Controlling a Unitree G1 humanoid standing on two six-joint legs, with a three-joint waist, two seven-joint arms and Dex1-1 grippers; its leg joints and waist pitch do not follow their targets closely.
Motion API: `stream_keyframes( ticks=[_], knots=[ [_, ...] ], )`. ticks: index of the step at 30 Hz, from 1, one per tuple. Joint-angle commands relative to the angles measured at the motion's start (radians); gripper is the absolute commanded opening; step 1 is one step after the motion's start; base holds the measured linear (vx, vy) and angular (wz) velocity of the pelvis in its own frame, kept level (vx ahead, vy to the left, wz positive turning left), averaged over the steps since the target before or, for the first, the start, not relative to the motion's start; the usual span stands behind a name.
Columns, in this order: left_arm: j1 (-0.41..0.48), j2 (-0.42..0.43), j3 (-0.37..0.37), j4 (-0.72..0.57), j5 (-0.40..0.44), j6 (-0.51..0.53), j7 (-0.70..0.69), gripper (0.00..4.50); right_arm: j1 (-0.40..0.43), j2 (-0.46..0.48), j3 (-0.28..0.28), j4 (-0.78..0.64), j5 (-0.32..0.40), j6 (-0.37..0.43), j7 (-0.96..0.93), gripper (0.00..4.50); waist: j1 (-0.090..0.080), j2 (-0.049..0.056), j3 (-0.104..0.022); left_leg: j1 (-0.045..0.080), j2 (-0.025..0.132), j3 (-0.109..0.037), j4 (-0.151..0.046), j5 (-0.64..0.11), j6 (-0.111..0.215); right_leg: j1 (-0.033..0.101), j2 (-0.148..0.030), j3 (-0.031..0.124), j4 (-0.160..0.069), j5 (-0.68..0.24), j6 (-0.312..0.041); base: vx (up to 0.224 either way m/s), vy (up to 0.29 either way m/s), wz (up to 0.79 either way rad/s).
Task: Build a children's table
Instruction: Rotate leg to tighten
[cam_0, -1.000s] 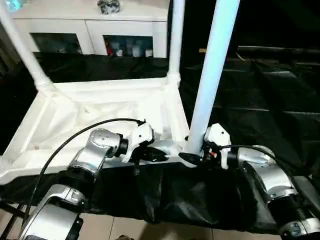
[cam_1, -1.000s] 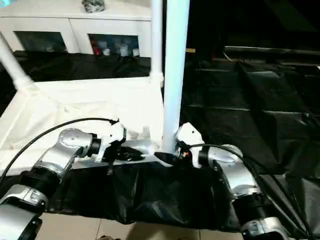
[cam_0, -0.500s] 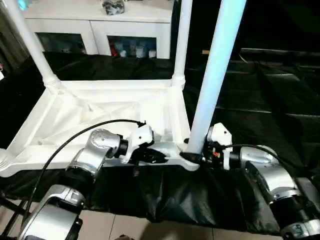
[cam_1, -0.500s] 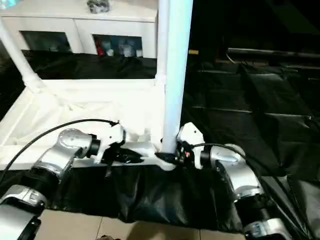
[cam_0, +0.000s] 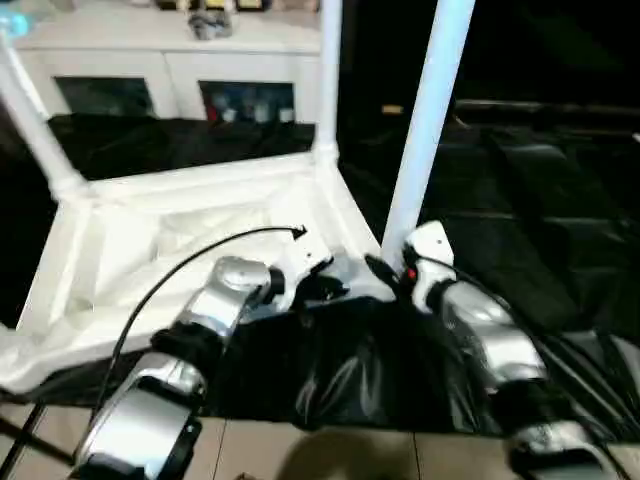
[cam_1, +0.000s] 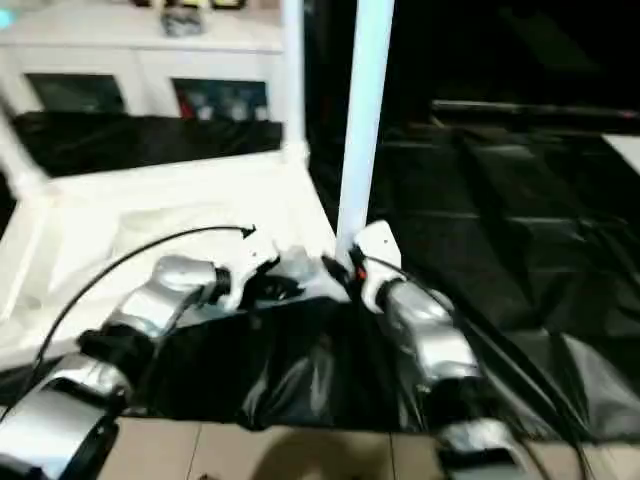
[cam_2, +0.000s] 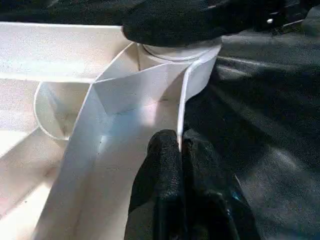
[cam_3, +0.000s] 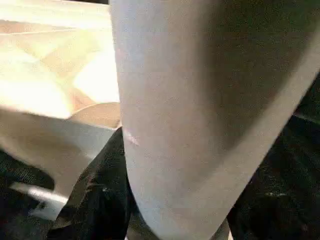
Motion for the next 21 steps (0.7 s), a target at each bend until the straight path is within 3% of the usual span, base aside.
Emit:
stream_keyframes(
  ticks=[1, 2, 4, 5, 6, 9, 10, 13, 14, 15, 17, 19, 20, 21],
  knots=[
    [-0.074, -0.029, 0.041, -0.005, 0.002, -0.027, 0.165, 0.0, 0.035, 0.078, 0.116, 0.037, -0.024, 0.002, 0.06, 1.97, -0.018, 0.003, -0.045, 0.036, 0.026, -0.024, -0.087, -0.632, -0.003, 0.019, -0.042, -0.002, -0.087, -0.589, -0.087, 0.0, 0.0, 0.0],
    [-0.075, -0.024, 0.035, 0.001, 0.007, -0.044, 0.148, 0.0, 0.041, 0.084, 0.093, 0.026, 0.016, 0.008, 0.094, 2.32, -0.019, -0.001, -0.045, 0.038, 0.023, -0.021, -0.085, -0.633, 0.001, 0.015, -0.043, 0.0, -0.09, -0.592, -0.089, 0.0, 0.0, 0.0],
    [-0.072, -0.017, 0.029, 0.001, 0.009, -0.066, 0.127, 0.0, 0.045, 0.081, 0.079, 0.019, 0.037, 0.018, 0.109, 2.53, -0.019, -0.003, -0.044, 0.042, 0.018, -0.017, -0.079, -0.614, 0.01, 0.009, -0.049, 0.002, -0.094, -0.615, -0.093, 0.0, 0.0, 0.0],
    [-0.072, -0.015, 0.029, 0.001, 0.009, -0.064, 0.125, 0.0, 0.047, 0.077, 0.079, 0.015, 0.038, 0.02, 0.114, 2.69, -0.02, -0.003, -0.046, 0.033, 0.019, -0.019, -0.081, -0.595, 0.013, 0.017, -0.052, 0.002, -0.09, -0.613, -0.091, 0.0, 0.0, 0.0],
    [-0.069, -0.01, 0.028, 0.002, 0.006, -0.077, 0.11, 0.0, 0.055, 0.063, 0.083, 0.0, 0.032, 0.021, 0.124, 2.76, -0.023, 0.001, -0.045, 0.026, 0.021, -0.021, -0.085, -0.598, 0.013, 0.02, -0.052, 0.002, -0.086, -0.608, -0.09, 0.0, 0.0, 0.0],
    [-0.065, -0.002, 0.026, 0.009, 0.004, -0.095, 0.088, 0.0, 0.08, 0.014, 0.112, -0.042, -0.003, -0.007, 0.15, 2.87, -0.028, -0.001, -0.046, 0.024, 0.023, -0.022, -0.088, -0.6, 0.011, 0.02, -0.053, 0.005, -0.083, -0.595, -0.094, 0.0, 0.0, 0.0],
    [-0.063, 0.001, 0.026, 0.01, 0.003, -0.098, 0.08, 0.0, 0.089, -0.002, 0.116, -0.057, -0.008, -0.014, 0.159, 2.87, -0.025, -0.003, -0.047, 0.028, 0.022, -0.018, -0.085, -0.598, 0.014, 0.015, -0.053, 0.008, -0.085, -0.592, -0.098, 0.0, 0.0, 0.0],
    [-0.051, 0.012, 0.033, 0.009, 0.0, -0.111, 0.061, 0.0, 0.153, -0.094, 0.107, -0.192, 0.036, -0.008, 0.254, 2.87, -0.019, -0.009, -0.047, 0.021, 0.022, -0.014, -0.085, -0.555, 0.034, 0.022, -0.053, 0.013, -0.082, -0.583, -0.101, 0.0, 0.0, 0.0],
    [-0.049, 0.014, 0.033, 0.009, 0.0, -0.114, 0.058, 0.0, 0.162, -0.107, 0.105, -0.211, 0.043, -0.007, 0.266, 2.87, -0.012, -0.013, -0.049, 0.026, 0.022, -0.008, -0.081, -0.534, 0.045, 0.015, -0.054, 0.02, -0.081, -0.567, -0.112, 0.0, 0.0, 0.0],
    [-0.047, 0.016, 0.033, 0.007, -0.001, -0.115, 0.055, 0.0, 0.171, -0.116, 0.102, -0.228, 0.049, -0.007, 0.275, 2.87, -0.014, -0.014, -0.051, 0.014, 0.023, -0.008, -0.081, -0.501, 0.051, 0.023, -0.056, 0.022, -0.073, -0.537, -0.13, 0.0, 0.0, 0.0],
    [-0.036, 0.025, 0.037, -0.002, -0.008, -0.123, 0.033, 0.0, 0.231, -0.185, 0.081, -0.344, 0.097, 0.015, 0.357, 2.87, -0.017, -0.017, -0.056, -0.01, 0.027, -0.011, -0.087, -0.437, 0.064, 0.043, -0.056, 0.023, -0.058, -0.469, -0.134, 0.0, 0.0, 0.0],
    [-0.028, 0.03, 0.037, -0.009, -0.012, -0.139, 0.024, 0.0, 0.26, -0.216, 0.07, -0.397, 0.122, 0.038, 0.394, 2.87, -0.006, -0.019, -0.064, 0.0, 0.03, -0.002, -0.078, -0.382, 0.081, 0.031, -0.058, 0.033, -0.054, -0.381, -0.17, 0.0, 0.0, 0.0],
    [-0.022, 0.033, 0.038, -0.016, -0.017, -0.154, 0.014, 0.0, 0.284, -0.241, 0.064, -0.439, 0.143, 0.058, 0.423, 2.87, -0.002, -0.027, -0.069, -0.008, 0.03, 0.002, -0.073, -0.317, 0.104, 0.04, -0.055, 0.038, -0.04, -0.297, -0.198, 0.052, -0.015, 0.07],
    [-0.01, 0.036, 0.039, -0.032, -0.03, -0.155, -0.011, 0.0, 0.312, -0.27, 0.057, -0.484, 0.169, 0.08, 0.453, 2.87, 0.003, -0.025, -0.069, -0.005, 0.031, 0.006, -0.071, -0.293, 0.117, 0.034, -0.053, 0.041, -0.037, -0.267, -0.208, 0.052, -0.015, 0.07]
  ],
)
